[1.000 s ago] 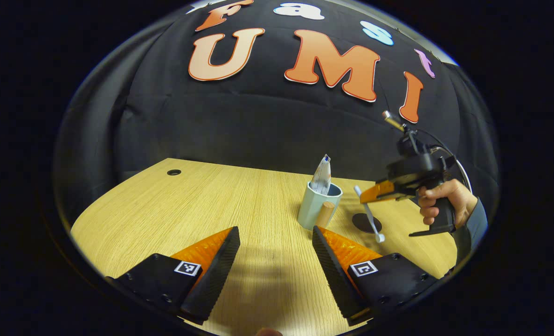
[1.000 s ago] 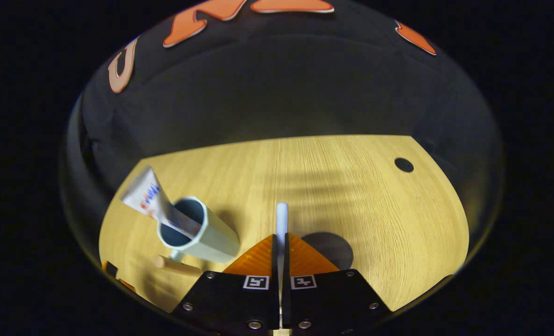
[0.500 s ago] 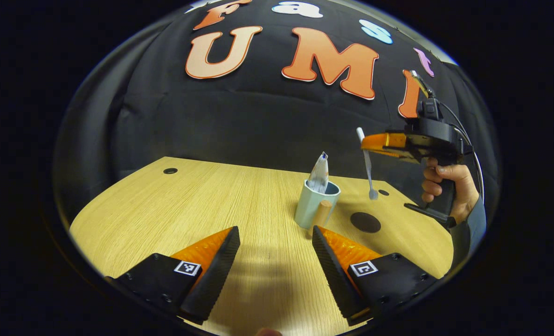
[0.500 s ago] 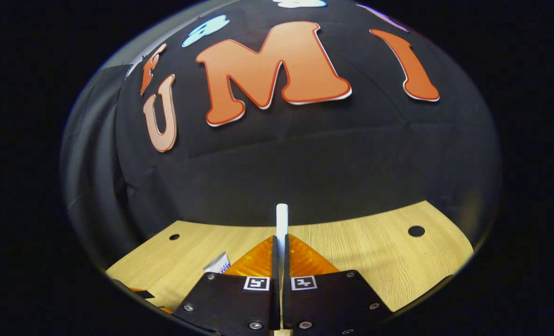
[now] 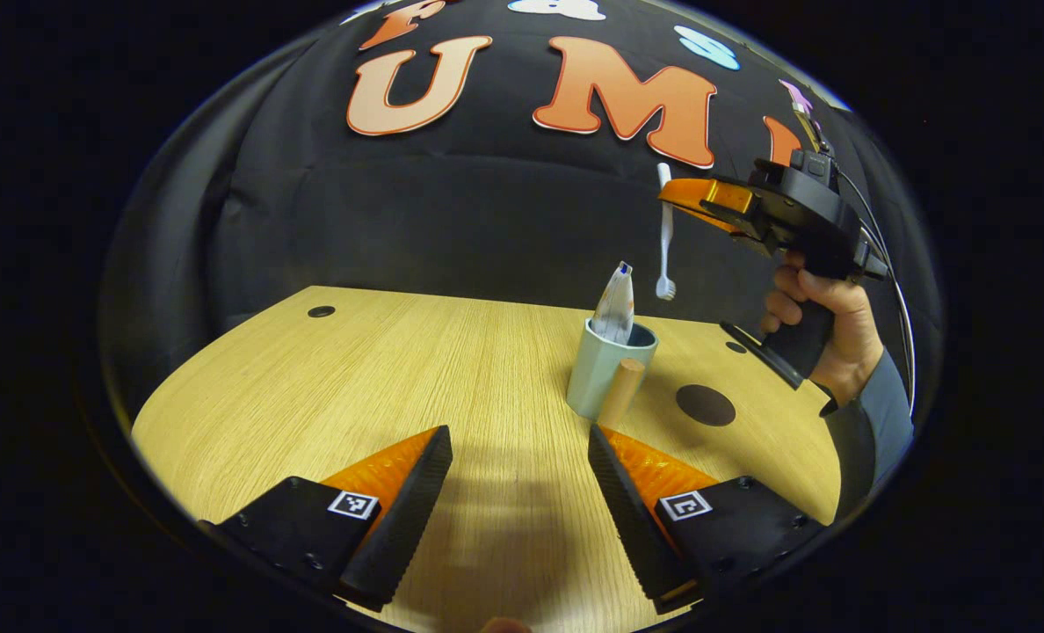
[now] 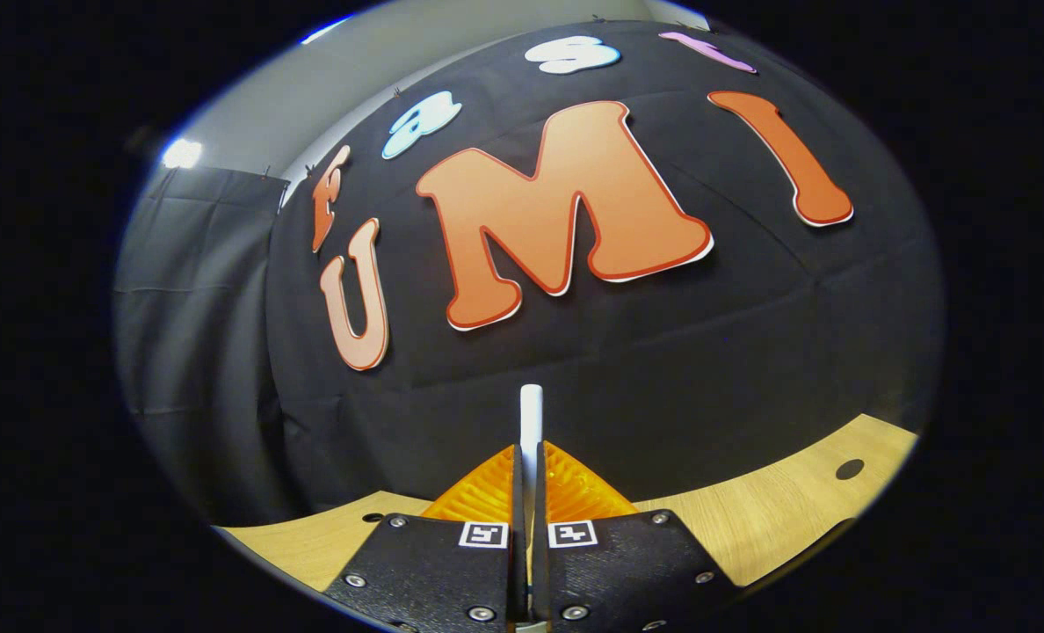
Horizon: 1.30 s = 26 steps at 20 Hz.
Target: Put the toothbrush and toothpaste on the desktop into the cup, then pick up the cup and place it on the coaster on the desktop.
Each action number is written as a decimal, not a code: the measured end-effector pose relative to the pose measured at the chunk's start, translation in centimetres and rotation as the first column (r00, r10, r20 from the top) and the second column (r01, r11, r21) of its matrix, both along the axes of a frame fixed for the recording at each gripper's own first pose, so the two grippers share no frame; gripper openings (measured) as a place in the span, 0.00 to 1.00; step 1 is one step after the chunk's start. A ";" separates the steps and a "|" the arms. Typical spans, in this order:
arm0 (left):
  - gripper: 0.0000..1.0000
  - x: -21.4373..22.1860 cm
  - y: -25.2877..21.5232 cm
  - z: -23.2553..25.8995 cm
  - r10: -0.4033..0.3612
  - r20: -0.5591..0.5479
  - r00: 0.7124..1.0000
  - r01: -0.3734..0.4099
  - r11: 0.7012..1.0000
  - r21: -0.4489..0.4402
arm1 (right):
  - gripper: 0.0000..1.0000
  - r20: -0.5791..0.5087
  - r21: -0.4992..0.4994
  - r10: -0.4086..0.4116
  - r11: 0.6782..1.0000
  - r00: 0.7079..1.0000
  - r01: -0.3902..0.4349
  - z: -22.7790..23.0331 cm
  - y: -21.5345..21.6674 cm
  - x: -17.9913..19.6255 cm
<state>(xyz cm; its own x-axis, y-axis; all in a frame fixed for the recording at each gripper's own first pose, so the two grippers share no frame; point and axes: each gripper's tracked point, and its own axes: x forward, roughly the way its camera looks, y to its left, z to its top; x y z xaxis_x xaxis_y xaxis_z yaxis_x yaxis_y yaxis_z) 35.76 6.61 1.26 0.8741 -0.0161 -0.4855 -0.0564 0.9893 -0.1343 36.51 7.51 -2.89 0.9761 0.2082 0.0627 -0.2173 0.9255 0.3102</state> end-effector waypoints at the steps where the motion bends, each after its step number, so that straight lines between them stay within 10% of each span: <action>1: 1.00 0.1 0.0 -0.1 0.001 -0.002 1.000 -0.001 1.000 0.000 | 0.02 0.012 -0.009 0.010 1.000 1.000 -0.010 -0.5 0.5 0.1; 14: 1.00 1.6 -1.5 1.0 -0.018 0.011 1.000 0.018 1.000 -0.009 | 0.07 0.006 -0.157 0.064 0.986 0.998 -0.062 -7.8 1.5 -2.3; 22: 1.00 7.0 -4.8 7.2 -0.137 -0.023 0.990 0.134 0.984 -0.114 | 0.12 -0.004 -0.216 0.129 0.968 0.992 -0.126 -4.3 -0.1 -7.1; 26: 1.00 8.1 -7.3 7.7 -0.214 -0.144 0.966 0.190 0.968 -0.163 | 0.33 -0.011 -0.262 0.152 0.953 0.988 -0.149 -1.8 -2.4 -10.3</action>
